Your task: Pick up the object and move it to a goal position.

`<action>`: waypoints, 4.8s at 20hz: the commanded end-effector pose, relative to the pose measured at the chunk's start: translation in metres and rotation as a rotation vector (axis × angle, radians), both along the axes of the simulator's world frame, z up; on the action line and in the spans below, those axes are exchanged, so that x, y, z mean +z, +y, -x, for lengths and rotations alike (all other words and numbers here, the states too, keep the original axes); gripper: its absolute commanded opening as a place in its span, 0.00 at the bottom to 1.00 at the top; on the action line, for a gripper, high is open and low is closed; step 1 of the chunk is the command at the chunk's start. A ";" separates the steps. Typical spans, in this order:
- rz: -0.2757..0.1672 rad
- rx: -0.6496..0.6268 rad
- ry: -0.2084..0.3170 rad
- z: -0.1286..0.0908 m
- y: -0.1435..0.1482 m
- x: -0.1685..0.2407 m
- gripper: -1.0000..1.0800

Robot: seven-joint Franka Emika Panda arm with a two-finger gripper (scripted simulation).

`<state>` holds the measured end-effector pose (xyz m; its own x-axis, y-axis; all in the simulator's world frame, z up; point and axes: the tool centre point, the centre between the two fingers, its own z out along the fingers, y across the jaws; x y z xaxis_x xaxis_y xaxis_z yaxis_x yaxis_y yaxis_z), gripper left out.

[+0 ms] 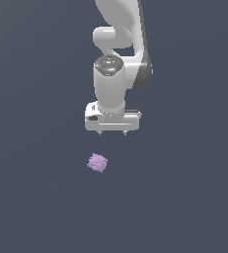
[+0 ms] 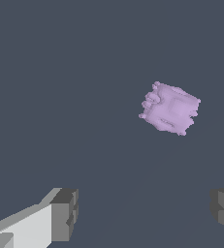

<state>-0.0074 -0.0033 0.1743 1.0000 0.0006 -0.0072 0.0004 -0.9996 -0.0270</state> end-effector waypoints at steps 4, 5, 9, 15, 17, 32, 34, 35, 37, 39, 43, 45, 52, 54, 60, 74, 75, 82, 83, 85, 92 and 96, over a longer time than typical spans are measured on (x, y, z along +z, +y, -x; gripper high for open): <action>-0.003 0.004 -0.005 -0.001 0.006 0.004 0.96; -0.005 0.007 -0.008 -0.003 0.011 0.006 0.96; -0.015 0.020 -0.023 -0.007 0.030 0.018 0.96; -0.015 0.019 -0.023 -0.007 0.030 0.018 0.96; -0.015 0.023 -0.023 -0.007 0.030 0.018 0.96; -0.003 0.199 -0.025 -0.019 0.016 0.004 0.96; 0.000 0.242 -0.025 -0.022 0.013 0.000 0.96; 0.001 0.266 -0.025 -0.024 0.011 -0.002 0.96; 0.004 0.315 -0.025 -0.027 0.007 -0.006 0.96; 0.006 0.365 -0.025 -0.030 0.002 -0.010 0.96; 0.011 0.465 -0.025 -0.036 -0.006 -0.019 0.96; 0.013 0.515 -0.024 -0.039 -0.011 -0.024 0.96; 0.017 0.689 -0.023 -0.049 -0.026 -0.039 0.96; 0.018 0.738 -0.023 -0.052 -0.030 -0.044 0.96; 0.020 0.886 -0.022 -0.059 -0.044 -0.058 0.96; 0.020 1.129 -0.022 -0.069 -0.068 -0.082 0.96; 0.020 1.137 -0.022 -0.070 -0.068 -0.083 0.96; 0.020 1.155 -0.022 -0.070 -0.071 -0.085 0.96; 0.020 1.155 -0.022 -0.070 -0.071 -0.085 0.96; 0.020 1.155 -0.022 -0.070 -0.071 -0.088 0.96; 0.020 1.158 -0.022 -0.069 -0.070 -0.121 0.96; 0.020 1.159 -0.022 -0.069 -0.071 -0.134 0.96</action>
<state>0.0626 -0.0744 0.0461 0.4004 0.9163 0.0002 0.9163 -0.4004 0.0022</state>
